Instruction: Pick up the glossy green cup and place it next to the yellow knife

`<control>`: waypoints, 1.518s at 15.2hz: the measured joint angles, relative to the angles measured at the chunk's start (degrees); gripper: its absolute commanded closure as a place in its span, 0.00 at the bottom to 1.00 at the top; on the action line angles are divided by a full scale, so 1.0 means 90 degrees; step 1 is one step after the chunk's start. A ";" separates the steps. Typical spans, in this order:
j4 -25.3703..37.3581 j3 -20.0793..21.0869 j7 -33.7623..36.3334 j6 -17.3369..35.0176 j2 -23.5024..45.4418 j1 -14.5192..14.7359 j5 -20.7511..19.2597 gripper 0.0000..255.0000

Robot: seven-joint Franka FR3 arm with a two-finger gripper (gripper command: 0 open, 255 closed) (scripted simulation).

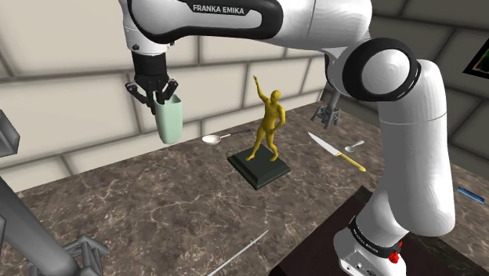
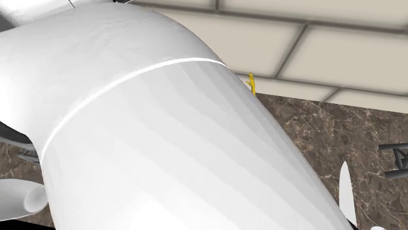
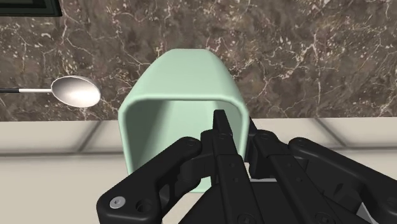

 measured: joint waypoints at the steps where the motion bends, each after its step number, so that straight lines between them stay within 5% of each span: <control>1: 0.0144 -0.0004 -0.0004 -0.0095 0.0047 0.0032 -0.0014 1.00; 13: 0.2508 -0.0104 -0.0152 -0.1665 0.0793 0.0578 -0.0239 1.00; 18: -0.0439 0.0136 -0.0291 -0.0558 -0.1058 -0.0463 0.0364 1.00; 23: -0.2507 0.0074 -0.0837 0.0040 -0.2679 -0.1174 0.1060 1.00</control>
